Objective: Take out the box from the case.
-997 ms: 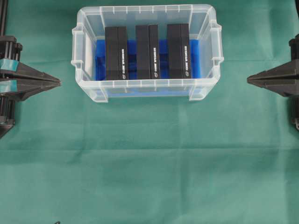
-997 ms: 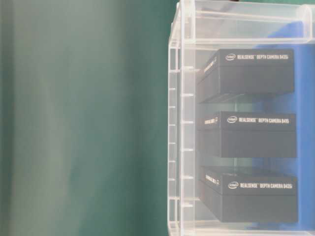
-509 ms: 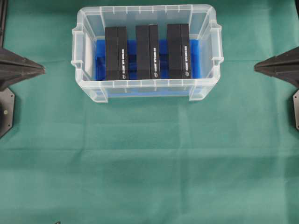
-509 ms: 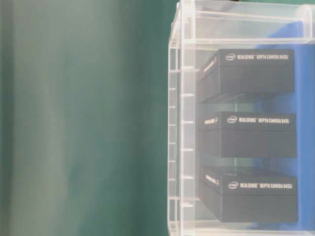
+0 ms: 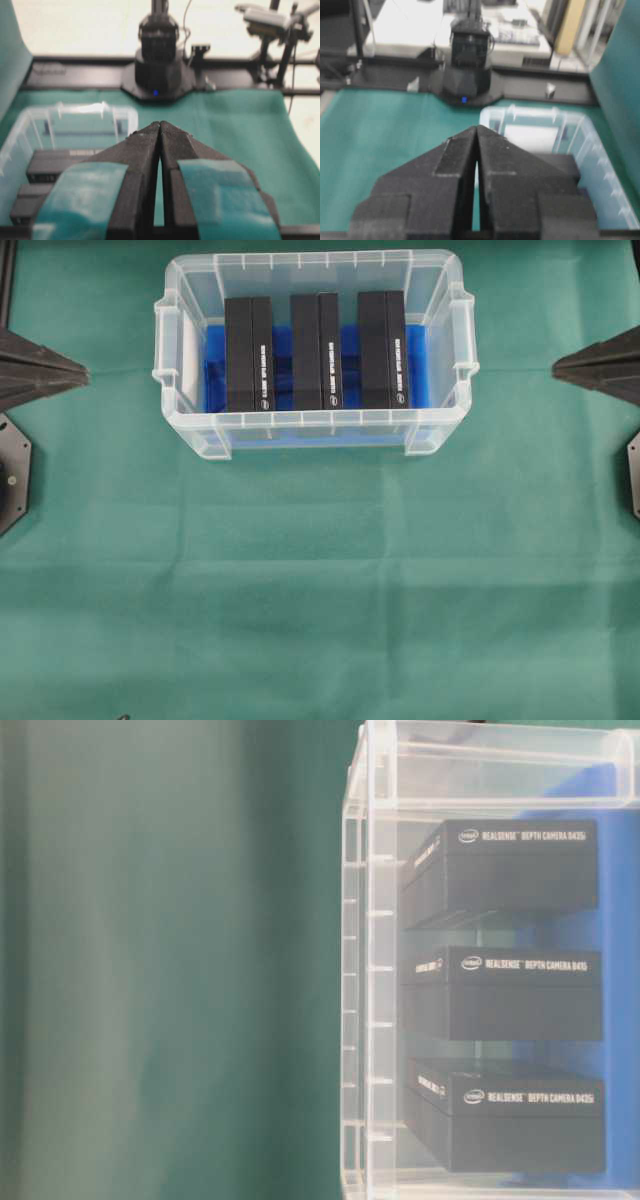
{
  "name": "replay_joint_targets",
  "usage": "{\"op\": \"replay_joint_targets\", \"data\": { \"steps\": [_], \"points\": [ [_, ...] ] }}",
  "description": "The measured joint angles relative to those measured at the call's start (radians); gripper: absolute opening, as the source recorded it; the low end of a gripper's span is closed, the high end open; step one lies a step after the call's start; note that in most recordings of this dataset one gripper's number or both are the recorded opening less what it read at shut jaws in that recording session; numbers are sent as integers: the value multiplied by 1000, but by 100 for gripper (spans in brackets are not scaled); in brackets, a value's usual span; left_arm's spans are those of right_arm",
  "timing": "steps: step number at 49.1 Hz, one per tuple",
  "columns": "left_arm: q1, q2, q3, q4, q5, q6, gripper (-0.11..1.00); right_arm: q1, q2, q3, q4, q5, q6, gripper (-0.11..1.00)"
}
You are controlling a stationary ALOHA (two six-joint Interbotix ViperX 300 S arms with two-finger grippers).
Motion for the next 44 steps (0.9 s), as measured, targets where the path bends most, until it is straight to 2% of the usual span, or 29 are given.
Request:
{"op": "replay_joint_targets", "data": {
  "steps": [4,10,21,32,44],
  "points": [
    [-6,0,-3,-2,35,-8,1,0,12,-21,0,83,28,0],
    [-17,0,-29,-3,137,-64,1,0,28,-69,2,241,89,0],
    [-35,21,-109,-5,437,-155,1,0,97,-181,0,595,156,0],
    [-38,84,-195,-5,739,-164,1,0,204,-270,-2,888,183,0],
    [-57,158,-276,-3,1017,-164,1,0,268,-305,-3,1170,273,0]
  ]
}}
